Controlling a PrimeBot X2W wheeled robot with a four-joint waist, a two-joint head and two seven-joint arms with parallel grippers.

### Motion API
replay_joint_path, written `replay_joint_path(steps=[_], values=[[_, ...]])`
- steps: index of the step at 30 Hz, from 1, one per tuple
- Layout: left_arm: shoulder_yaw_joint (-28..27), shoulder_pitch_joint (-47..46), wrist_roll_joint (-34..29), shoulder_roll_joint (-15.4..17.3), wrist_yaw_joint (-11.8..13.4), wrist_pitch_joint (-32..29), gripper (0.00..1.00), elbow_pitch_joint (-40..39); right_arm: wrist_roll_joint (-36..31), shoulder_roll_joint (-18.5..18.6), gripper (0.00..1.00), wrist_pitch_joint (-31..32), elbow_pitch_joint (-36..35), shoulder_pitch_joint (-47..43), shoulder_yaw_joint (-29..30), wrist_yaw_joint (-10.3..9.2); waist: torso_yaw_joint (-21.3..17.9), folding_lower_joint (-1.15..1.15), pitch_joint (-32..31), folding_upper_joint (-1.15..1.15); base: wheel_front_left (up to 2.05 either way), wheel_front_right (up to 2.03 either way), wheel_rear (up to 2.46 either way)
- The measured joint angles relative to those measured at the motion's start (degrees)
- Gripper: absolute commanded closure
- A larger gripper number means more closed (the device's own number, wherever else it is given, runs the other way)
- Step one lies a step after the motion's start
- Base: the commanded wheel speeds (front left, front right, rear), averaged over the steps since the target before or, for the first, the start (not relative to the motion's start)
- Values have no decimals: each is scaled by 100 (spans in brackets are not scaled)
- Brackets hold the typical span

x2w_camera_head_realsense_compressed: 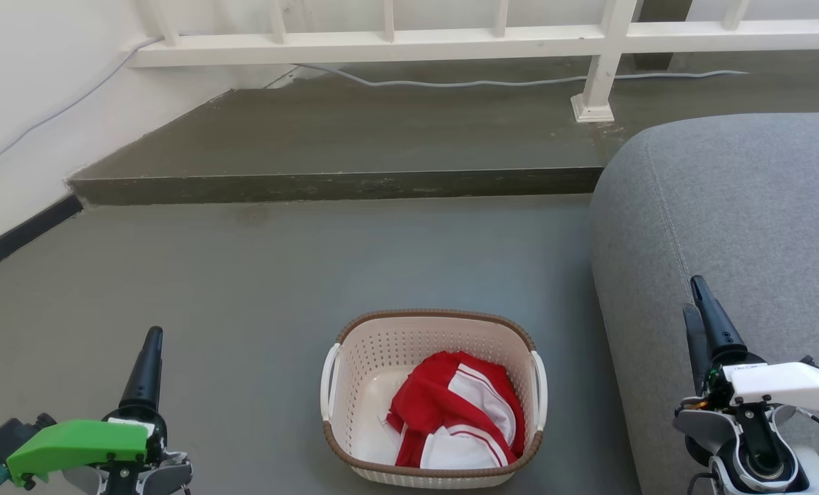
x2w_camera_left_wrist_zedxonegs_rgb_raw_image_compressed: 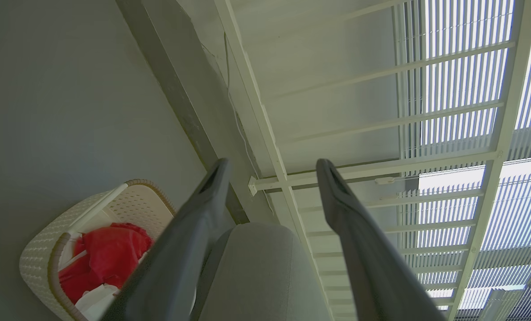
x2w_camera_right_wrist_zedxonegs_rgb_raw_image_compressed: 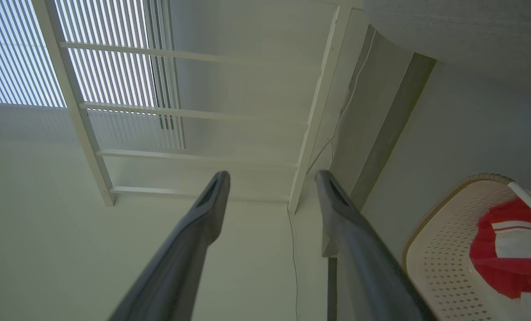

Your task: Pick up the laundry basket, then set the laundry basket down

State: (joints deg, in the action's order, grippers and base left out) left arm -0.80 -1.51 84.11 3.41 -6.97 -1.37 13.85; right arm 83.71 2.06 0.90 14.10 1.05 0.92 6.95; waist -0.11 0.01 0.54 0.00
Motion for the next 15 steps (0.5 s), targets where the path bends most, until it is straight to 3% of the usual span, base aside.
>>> replay_joint_path(steps=[15], values=[[468,-1,-1183,347,0,348,0,-138,-1306,26,0,-278,-196,84,-108,0,-14,0,31,0,0,0,0]])
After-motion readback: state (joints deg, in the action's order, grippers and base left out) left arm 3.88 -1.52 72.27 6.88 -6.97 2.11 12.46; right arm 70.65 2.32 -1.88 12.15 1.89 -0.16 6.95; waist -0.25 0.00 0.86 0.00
